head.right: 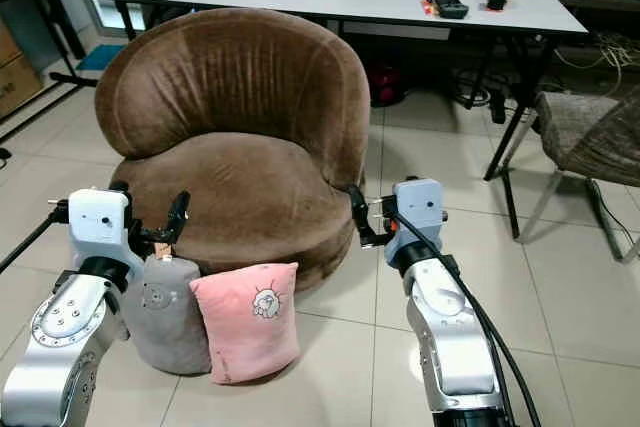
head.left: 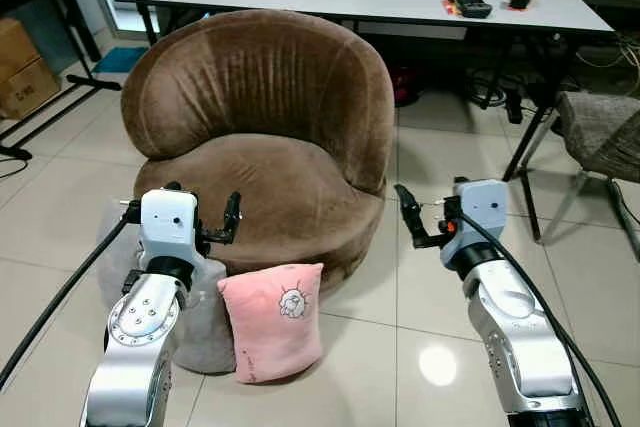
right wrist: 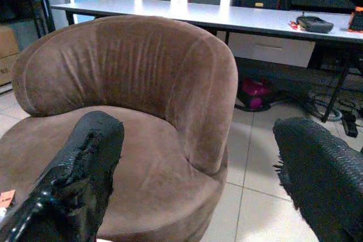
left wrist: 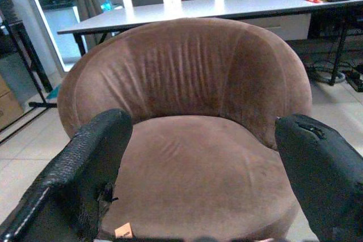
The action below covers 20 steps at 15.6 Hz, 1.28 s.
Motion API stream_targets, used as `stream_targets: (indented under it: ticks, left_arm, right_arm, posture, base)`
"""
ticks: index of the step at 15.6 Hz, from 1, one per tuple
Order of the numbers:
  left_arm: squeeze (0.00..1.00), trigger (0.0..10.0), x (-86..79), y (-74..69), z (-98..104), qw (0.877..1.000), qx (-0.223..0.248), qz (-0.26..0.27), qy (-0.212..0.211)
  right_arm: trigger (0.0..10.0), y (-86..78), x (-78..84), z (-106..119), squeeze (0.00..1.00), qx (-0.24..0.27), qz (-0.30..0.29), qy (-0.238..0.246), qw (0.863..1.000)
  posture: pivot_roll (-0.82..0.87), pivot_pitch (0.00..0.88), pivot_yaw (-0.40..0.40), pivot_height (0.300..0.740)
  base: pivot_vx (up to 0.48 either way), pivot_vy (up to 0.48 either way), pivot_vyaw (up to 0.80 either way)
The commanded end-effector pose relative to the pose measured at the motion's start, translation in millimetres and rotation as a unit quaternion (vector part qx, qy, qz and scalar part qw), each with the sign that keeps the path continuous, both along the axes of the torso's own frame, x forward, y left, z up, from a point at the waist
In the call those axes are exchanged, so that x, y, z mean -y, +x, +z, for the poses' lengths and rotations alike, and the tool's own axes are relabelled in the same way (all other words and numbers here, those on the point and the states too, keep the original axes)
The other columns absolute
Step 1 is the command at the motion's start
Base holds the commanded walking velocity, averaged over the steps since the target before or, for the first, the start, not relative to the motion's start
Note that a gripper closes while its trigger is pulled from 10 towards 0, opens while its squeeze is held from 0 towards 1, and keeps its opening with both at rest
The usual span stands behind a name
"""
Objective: Move the pillow to the sofa from floor
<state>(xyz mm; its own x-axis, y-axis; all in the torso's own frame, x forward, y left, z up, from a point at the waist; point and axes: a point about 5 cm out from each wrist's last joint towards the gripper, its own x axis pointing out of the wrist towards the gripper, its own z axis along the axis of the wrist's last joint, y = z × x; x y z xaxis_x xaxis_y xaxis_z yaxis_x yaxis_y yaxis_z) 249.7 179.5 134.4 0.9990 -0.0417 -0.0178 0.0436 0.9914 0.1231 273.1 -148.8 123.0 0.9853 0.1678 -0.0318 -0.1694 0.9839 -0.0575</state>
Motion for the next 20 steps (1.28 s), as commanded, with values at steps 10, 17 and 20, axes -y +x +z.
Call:
stream_targets:
  ticks: [10,17,20]
  left_arm:
    - [0.0,10.0,-1.4,2.8,5.3,1.0,0.013,-0.001,0.004]
    - [0.0,10.0,-1.0,0.4,4.8,1.0,0.015,-0.003,0.013]
    - [0.0,10.0,-2.6,-0.9,3.7,1.0,0.013,0.003,0.014]
  right_arm:
    - [10.0,2.7,-0.5,0.2,0.0,0.003,0.005,-0.037,0.999]
    - [10.0,0.0,-10.3,-4.1,0.0,-0.012,0.05,-0.008,0.999]
    - [10.0,-2.5,-9.9,-6.5,0.0,-0.021,0.051,0.017,0.998]
  posture:
    - [-0.06,0.0,0.027,0.74]
    - [-0.05,0.0,0.019,0.74]
    - [-0.05,0.0,0.018,0.73]
  base:
    - [0.348,0.0,0.28]
    - [0.302,0.0,0.23]
    - [0.0,0.0,0.0]
